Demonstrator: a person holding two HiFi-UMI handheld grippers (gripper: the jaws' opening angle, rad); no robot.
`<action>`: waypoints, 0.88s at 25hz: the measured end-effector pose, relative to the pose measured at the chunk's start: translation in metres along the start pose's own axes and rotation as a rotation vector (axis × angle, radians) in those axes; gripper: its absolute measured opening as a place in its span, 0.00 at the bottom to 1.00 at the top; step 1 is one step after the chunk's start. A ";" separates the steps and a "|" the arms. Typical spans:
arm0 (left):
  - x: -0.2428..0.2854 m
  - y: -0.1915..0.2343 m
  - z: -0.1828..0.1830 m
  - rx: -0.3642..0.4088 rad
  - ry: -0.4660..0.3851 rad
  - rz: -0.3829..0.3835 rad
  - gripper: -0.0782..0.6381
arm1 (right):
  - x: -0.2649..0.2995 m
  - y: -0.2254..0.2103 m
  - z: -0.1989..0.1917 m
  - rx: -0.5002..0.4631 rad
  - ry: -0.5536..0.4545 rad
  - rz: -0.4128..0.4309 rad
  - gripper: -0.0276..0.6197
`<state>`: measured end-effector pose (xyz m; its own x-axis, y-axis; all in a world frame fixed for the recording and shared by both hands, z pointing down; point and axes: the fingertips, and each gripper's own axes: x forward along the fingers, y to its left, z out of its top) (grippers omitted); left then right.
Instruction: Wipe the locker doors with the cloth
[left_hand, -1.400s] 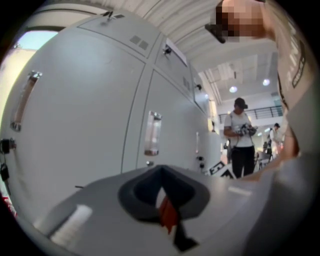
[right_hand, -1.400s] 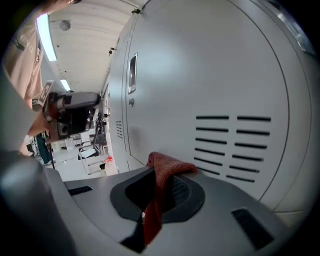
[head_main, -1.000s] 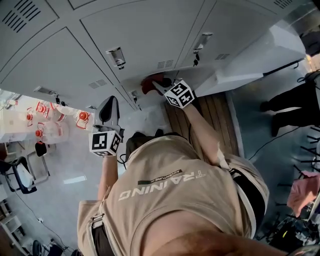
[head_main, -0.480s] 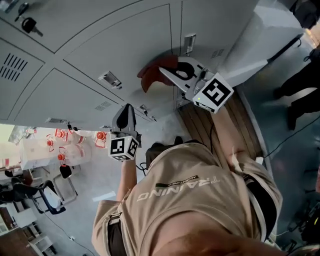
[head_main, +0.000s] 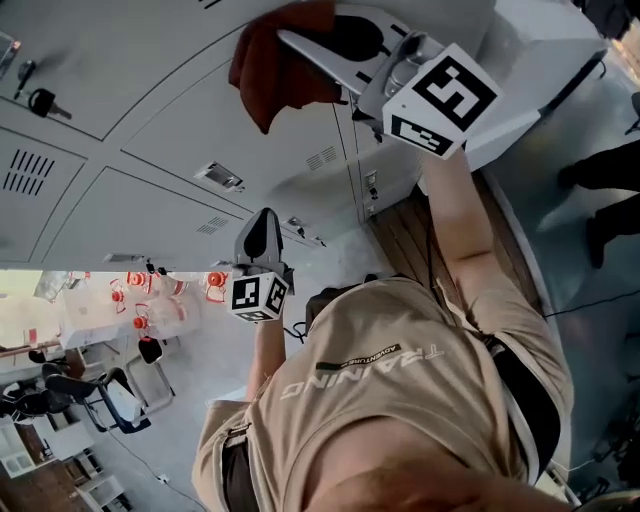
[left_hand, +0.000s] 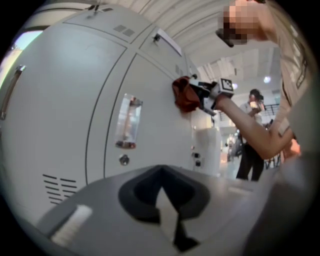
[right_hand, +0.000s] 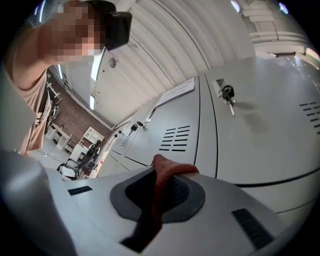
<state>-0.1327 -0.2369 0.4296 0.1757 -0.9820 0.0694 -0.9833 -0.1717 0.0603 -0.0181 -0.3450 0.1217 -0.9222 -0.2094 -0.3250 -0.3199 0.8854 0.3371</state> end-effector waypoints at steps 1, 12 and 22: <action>0.000 0.003 -0.001 -0.002 0.002 0.010 0.12 | 0.005 -0.003 -0.001 0.009 0.013 0.009 0.09; 0.015 0.002 -0.013 -0.032 0.040 -0.003 0.12 | -0.014 0.012 -0.069 0.213 0.105 0.032 0.09; 0.030 -0.010 -0.022 -0.023 0.095 -0.023 0.12 | -0.054 0.056 -0.189 0.430 0.276 0.063 0.09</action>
<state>-0.1169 -0.2629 0.4532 0.2033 -0.9657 0.1618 -0.9777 -0.1914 0.0862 -0.0272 -0.3631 0.3253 -0.9784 -0.2005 -0.0505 -0.1971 0.9783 -0.0640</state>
